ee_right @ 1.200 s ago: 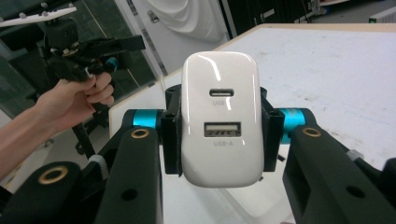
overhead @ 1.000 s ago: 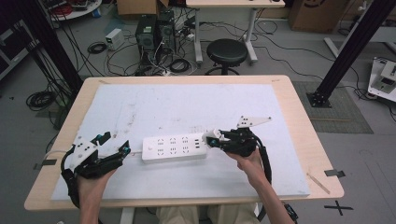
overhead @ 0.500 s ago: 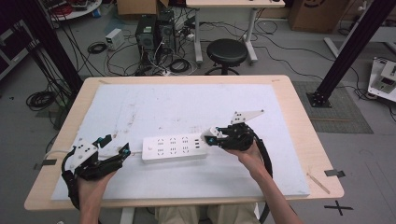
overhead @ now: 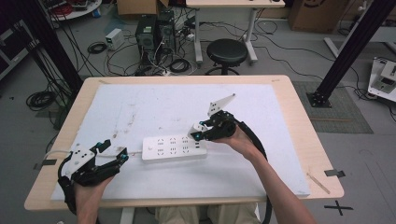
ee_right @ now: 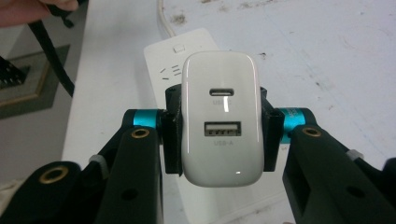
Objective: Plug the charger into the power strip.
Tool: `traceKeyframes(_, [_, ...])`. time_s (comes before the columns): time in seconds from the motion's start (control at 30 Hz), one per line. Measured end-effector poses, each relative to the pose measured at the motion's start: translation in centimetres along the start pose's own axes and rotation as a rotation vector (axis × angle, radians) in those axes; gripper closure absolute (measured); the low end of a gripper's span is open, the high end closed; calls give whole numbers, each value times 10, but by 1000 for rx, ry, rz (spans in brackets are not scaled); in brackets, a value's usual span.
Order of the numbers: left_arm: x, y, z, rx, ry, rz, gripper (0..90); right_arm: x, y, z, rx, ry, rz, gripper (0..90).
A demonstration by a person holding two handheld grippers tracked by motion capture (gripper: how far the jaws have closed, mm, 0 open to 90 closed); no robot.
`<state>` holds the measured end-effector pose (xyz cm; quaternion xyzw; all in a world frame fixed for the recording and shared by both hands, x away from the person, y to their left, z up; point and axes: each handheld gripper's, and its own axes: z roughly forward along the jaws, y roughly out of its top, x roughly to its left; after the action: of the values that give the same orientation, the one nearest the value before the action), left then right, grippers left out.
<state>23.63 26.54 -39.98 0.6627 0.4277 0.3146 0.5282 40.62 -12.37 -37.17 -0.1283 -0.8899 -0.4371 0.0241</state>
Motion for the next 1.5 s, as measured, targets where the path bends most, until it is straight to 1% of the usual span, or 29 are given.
traceKeyframes(0.03, [0, 0, 0, 0, 1, 1, 302, -2, 2, 3, 11, 4, -11, 633])
traceKeyframes(0.1, [0, -1, -2, 3, 3, 0, 302, -2, 3, 4, 16, 3, -15, 633])
traceKeyframes(0.13, [1, -2, -3, 4, 4, -3, 297, -5, 8, 9, 33, 15, -39, 632])
traceKeyframes(0.17, [1, -2, -3, 4, 4, -3, 297, -5, 8, 9, 33, 15, -39, 632])
traceKeyframes(0.2, [1, -3, -4, 9, 4, -5, 297, -8, 14, 14, 54, 24, -68, 633])
traceKeyframes(0.23, [2, -3, -4, 9, 4, -6, 297, -8, 15, 16, 56, 25, -85, 632])
traceKeyframes(0.33, [2, -4, -4, 11, 4, -8, 297, -9, 16, 17, 57, 35, -95, 633])
traceKeyframes(0.37, [3, -4, -4, 13, 5, -8, 297, -11, 17, 21, 80, 59, -106, 633])
traceKeyframes(0.4, [3, -4, -4, 13, 4, -8, 297, -11, 18, 23, 98, 59, -111, 632])
traceKeyframes(0.43, [3, -4, -4, 13, 4, -8, 296, -11, 18, 23, 98, 59, -111, 632])
traceKeyframes(0.5, [3, -4, -3, 14, 4, -11, 297, -12, 24, 29, 134, 64, -149, 633])
traceKeyframes(0.6, [3, -5, -2, 16, 3, -11, 296, -13, 27, 32, 144, 79, -157, 633])
traceKeyframes(0.63, [3, -5, -2, 17, 2, -10, 294, -14, 31, 37, 198, 69, -196, 633])
traceKeyframes(0.67, [3, -5, -2, 17, 2, -10, 293, -14, 33, 38, 214, 68, -209, 633])
traceKeyframes(0.8, [4, -5, -3, 18, 3, -14, 290, -15, 35, 39, 221, 73, -216, 633])
traceKeyframes(0.83, [4, -5, -3, 18, 3, -14, 290, -16, 39, 42, 250, 69, -240, 633])
traceKeyframes(0.87, [5, -5, -4, 23, 6, -10, 290, -16, 39, 42, 250, 69, -240, 633])
traceKeyframes(0.9, [4, -5, -4, 22, 7, -15, 290, -19, 43, 45, 271, 81, -249, 633])
traceKeyframes(1.0, [5, -6, -6, 23, 11, -16, 290, -20, 43, 46, 274, 88, -256, 633])
traceKeyframes(1.03, [5, -6, -7, 26, 13, -17, 290, -20, 46, 50, 314, 82, -274, 633])
traceKeyframes(1.07, [5, -6, -7, 27, 15, -17, 290, -20, 46, 50, 314, 82, -274, 633])
traceKeyframes(1.17, [6, -6, -9, 26, 18, -22, 290, -19, 49, 52, 335, 75, -303, 633])
traceKeyframes(1.3, [6, -7, -9, 28, 19, -20, 290, -20, 49, 54, 335, 89, -300, 632])
traceKeyframes(1.37, [5, -8, -9, 30, 18, -21, 290, -19, 47, 57, 356, 92, -310, 632])
traceKeyframes(1.5, [5, -8, -8, 32, 15, -20, 290, -20, 47, 59, 363, 89, -310, 633])
